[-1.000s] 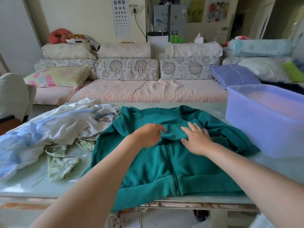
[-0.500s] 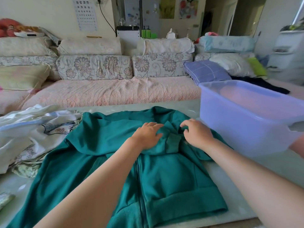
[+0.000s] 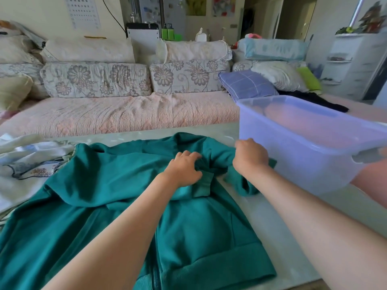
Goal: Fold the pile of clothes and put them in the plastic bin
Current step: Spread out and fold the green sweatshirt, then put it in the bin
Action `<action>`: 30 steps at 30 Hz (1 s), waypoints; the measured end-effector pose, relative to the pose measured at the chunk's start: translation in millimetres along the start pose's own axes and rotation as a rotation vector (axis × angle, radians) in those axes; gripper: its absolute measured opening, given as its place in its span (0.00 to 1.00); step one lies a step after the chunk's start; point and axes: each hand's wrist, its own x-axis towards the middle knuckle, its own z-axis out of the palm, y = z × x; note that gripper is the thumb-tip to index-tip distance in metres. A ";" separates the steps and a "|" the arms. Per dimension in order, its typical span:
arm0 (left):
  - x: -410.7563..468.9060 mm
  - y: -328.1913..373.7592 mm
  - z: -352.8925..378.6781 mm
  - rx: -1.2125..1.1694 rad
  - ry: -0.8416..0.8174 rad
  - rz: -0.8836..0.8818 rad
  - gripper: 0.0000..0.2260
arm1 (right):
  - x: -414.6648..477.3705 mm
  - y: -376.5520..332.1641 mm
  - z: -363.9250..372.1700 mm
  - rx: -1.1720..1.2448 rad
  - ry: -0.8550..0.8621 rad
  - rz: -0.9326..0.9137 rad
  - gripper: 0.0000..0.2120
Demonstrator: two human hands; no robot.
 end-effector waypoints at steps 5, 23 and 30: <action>-5.3 18.1 -36.9 -0.706 0.336 -0.111 0.14 | 0.4 -37.4 -20.7 0.375 0.402 -0.385 0.20; -74.6 -83.7 -71.6 -0.308 0.328 -0.137 0.40 | -32.1 -112.4 31.1 0.552 -0.418 -0.433 0.37; -84.3 -94.3 -88.9 -0.055 -0.002 -0.101 0.27 | -27.8 -140.8 50.0 0.857 -0.389 -0.427 0.23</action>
